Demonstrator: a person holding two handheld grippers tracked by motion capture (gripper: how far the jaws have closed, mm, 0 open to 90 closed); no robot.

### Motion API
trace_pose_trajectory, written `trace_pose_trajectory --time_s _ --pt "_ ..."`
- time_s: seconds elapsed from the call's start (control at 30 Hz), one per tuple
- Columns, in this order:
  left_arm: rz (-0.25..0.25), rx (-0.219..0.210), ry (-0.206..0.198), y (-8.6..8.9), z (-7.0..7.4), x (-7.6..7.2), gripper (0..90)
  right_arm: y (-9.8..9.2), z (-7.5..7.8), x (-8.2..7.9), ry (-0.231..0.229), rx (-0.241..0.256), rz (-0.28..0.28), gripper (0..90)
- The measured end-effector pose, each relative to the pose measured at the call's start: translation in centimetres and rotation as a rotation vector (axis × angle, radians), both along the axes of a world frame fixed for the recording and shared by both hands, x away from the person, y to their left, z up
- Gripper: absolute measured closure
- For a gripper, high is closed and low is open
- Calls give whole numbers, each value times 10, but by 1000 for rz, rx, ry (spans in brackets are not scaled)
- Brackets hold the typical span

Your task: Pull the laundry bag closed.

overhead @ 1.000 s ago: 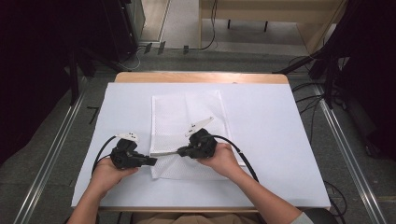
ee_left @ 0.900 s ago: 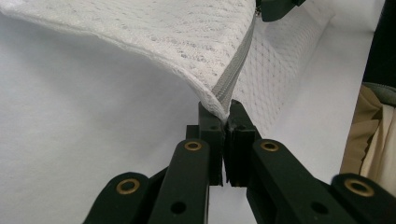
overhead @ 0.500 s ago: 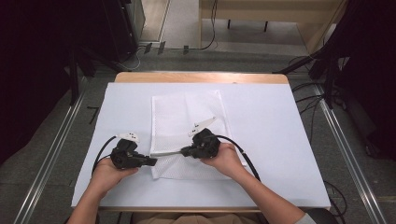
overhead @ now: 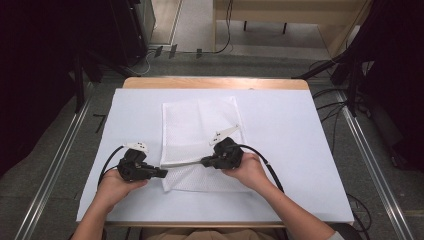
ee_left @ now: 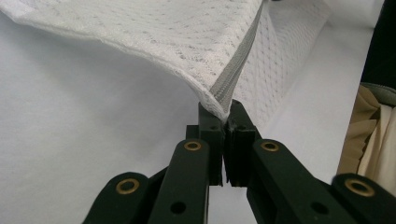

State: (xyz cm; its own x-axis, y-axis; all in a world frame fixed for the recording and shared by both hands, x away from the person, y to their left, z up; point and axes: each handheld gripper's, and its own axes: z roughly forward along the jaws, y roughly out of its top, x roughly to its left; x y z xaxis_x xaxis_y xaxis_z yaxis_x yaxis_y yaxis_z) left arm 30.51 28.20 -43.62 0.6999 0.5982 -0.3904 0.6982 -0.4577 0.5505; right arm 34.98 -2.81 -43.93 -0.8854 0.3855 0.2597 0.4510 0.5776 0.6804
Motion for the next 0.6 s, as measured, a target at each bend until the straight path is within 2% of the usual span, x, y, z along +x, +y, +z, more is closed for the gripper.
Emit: trace_pose_trajectory --time_s 0.13,0.3,0.43,0.6 --pt "5 -1 0 1 0 0 885 -8 -1 2 14 -4 -15 881" --pt "-1 0 0 0 0 0 884 -14 2 1 8 1 -20 881" --pt "6 -27 7 1 2 -1 884 -18 2 0 8 -11 -21 881" --pt "4 -13 11 0 1 0 884 -20 3 -1 12 -14 -18 880"
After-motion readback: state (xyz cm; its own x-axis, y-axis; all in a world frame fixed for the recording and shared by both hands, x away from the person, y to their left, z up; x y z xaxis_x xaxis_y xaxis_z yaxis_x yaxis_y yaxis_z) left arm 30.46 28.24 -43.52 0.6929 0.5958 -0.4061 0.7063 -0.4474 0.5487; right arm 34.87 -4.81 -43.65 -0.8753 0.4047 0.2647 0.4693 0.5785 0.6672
